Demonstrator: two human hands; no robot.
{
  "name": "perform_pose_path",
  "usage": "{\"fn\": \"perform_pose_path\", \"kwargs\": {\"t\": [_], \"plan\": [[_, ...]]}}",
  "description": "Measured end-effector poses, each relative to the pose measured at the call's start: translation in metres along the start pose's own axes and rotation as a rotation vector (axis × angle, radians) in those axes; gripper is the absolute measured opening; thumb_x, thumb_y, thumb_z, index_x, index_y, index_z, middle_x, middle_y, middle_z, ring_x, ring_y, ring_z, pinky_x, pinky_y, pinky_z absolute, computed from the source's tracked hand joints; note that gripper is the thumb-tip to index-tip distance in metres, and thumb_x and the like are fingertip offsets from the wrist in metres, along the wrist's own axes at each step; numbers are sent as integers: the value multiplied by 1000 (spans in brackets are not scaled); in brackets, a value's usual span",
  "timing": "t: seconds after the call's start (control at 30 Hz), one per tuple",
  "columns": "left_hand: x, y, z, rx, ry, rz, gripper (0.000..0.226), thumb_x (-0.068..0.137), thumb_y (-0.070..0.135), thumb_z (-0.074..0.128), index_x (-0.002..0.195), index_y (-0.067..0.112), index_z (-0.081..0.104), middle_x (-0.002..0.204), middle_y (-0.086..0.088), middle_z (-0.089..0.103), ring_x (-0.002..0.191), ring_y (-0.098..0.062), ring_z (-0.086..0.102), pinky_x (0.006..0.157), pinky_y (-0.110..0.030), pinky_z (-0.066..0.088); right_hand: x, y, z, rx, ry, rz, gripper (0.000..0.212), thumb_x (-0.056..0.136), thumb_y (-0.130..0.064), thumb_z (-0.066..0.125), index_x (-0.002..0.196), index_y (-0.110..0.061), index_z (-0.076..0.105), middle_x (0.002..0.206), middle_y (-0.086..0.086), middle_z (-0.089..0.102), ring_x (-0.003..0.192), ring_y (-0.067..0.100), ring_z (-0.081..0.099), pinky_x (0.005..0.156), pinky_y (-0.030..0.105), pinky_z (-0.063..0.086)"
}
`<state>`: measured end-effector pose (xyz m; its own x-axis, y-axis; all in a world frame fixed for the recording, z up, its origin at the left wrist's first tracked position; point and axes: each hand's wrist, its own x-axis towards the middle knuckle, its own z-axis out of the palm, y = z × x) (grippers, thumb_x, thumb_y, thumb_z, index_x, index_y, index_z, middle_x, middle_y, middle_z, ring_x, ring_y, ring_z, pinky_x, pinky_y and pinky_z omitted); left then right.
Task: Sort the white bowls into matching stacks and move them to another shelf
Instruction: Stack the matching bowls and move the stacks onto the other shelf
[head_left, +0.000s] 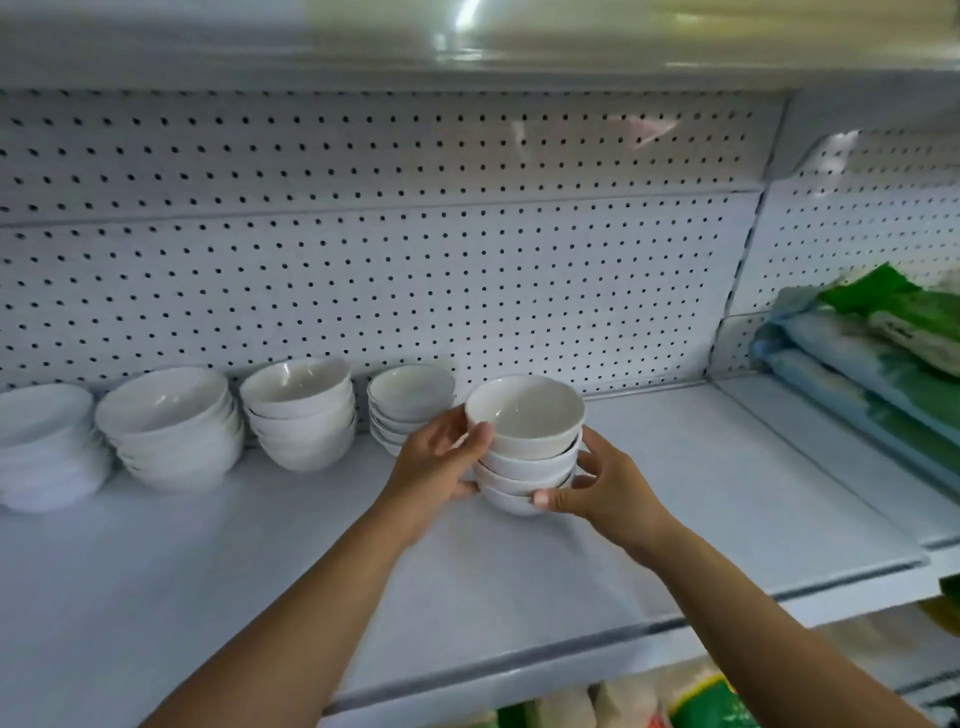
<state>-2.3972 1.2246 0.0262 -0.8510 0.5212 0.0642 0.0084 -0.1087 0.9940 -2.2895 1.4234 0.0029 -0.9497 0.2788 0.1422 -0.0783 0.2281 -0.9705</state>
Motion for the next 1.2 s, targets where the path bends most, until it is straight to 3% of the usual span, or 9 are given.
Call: {"fn": "perform_pose_path", "kwargs": {"t": [0.23,0.37,0.43,0.57,0.73,0.93,1.03,1.1,1.2], "plan": [[40,-11,15,47,-3,82,56,85,35,72,137,20,58,132,9,70,121,-2,64,101,-31,53,51,22,-13,-16,25,1,86,66,-12,96,133,-45,55,118,-18,72,112,12,68,86,27,59],[50,-29,17,211,125,213,17,98,42,62,104,27,67,105,22,73,106,5,65,98,-33,50,75,27,-11,-82,50,-10,93,64,-27,98,141,-46,49,127,-18,67,110,11,67,90,25,57],[45,-40,14,313,158,219,7,101,39,61,104,41,67,107,32,69,111,13,60,99,-24,48,84,30,-10,-111,59,0,93,62,-34,98,140,-47,48,125,-20,66,108,17,69,92,33,58],[25,-64,-7,793,148,237,50,97,46,66,142,26,59,142,12,61,134,-6,54,110,-25,41,94,31,-4,-144,75,-1,92,67,-33,96,142,-44,45,118,-31,58,108,18,67,86,25,54],[-4,-70,-39,1268,70,362,61,90,61,52,135,23,66,143,4,63,132,-16,58,107,-26,40,104,31,6,-129,117,26,95,69,-32,94,147,-39,41,124,-20,58,114,19,64,82,18,47],[-13,-71,-50,1269,156,319,57,87,60,52,114,17,77,124,0,73,116,-21,67,96,-32,53,105,38,21,-64,215,7,104,60,-42,96,148,-45,40,135,-24,59,128,11,56,106,39,52],[-14,-68,-49,1260,154,300,54,86,60,51,106,19,79,121,2,74,116,-19,66,94,-31,52,99,32,29,-109,269,16,91,69,-36,93,142,-48,40,121,-33,58,120,13,60,101,32,50],[-16,-67,-48,1258,137,272,54,85,60,50,107,20,79,125,2,72,120,-18,64,97,-31,51,94,28,34,-142,309,41,84,76,-31,89,146,-33,42,115,-22,59,116,17,62,93,28,48],[-18,-64,-53,1215,38,196,54,86,57,57,121,19,74,139,1,65,132,-17,55,107,-27,42,77,18,38,-203,286,145,76,84,-33,83,147,-18,43,131,0,61,122,23,61,95,29,47]]}}
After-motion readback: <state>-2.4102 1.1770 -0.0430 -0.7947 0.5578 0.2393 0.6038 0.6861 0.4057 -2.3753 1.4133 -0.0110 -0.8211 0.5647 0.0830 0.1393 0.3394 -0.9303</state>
